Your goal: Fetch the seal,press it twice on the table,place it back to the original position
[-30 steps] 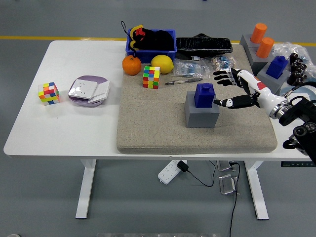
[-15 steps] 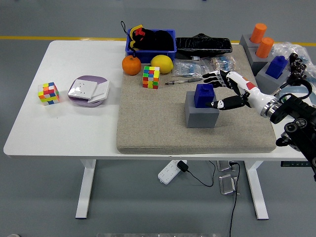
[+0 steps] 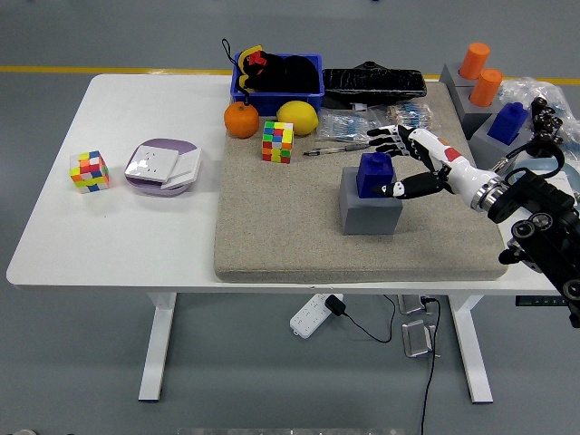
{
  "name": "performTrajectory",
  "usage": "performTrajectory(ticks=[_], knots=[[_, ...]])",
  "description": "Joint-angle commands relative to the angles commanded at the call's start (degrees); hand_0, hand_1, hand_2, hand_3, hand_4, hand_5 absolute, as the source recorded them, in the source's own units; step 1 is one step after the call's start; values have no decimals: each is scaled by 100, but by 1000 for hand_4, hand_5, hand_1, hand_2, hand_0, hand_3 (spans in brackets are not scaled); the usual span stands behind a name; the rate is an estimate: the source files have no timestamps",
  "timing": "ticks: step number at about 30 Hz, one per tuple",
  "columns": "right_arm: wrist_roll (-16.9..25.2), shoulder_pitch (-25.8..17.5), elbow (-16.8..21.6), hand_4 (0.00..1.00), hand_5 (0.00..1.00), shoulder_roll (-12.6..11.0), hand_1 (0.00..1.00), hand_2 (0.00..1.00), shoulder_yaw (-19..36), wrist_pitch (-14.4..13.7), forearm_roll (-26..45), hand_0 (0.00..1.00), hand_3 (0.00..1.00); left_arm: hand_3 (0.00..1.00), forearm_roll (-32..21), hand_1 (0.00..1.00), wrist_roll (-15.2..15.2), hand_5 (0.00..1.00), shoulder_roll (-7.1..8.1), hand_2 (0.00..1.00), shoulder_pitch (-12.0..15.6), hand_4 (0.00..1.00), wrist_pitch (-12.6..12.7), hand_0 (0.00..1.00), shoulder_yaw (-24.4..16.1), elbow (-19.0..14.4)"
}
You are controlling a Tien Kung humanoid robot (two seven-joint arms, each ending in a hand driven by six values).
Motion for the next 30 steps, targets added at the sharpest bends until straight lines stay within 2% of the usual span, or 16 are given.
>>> performTrajectory(ticks=[10, 11, 16, 17, 22, 23, 28, 30], knots=[[88, 93, -210, 963, 2, 34, 791, 785, -260, -165, 25, 830, 825, 798, -15, 782, -15, 434, -5, 758, -22, 668, -2, 807, 32, -8], [102, 101, -219, 946, 2, 35, 738, 745, -284, -195, 29, 810, 792, 796, -2, 783, -11, 437, -4, 759, -25, 668, -3, 808, 23, -9], [153, 111, -236, 946, 2, 39, 738, 745, -345, -339, 24, 810, 792, 796, 24, 783, -5, 437, -4, 759, -26, 668, -2, 808, 8, -8], [158, 112, -236, 878, 2, 37, 618, 635, -350, -359, 25, 713, 713, 797, 20, 782, -7, 436, -5, 758, -27, 668, -2, 809, 12, -8], [176, 118, -250, 878, 2, 39, 618, 635, -407, -439, 9, 713, 713, 797, 38, 782, 0, 436, -14, 758, -25, 668, -7, 809, 0, -10], [176, 117, -256, 777, 2, 41, 515, 529, -413, -440, 10, 632, 614, 797, 37, 782, -1, 436, -15, 758, -25, 668, -8, 809, 3, -10], [173, 109, -280, 777, 2, 44, 515, 529, -476, -440, 22, 632, 614, 797, 29, 782, -6, 436, -17, 758, -26, 668, -9, 809, 9, -9], [177, 107, -302, 765, 2, 49, 497, 507, -509, -450, 24, 616, 586, 797, 21, 782, -8, 437, -19, 758, -21, 668, -12, 809, 14, -8]])
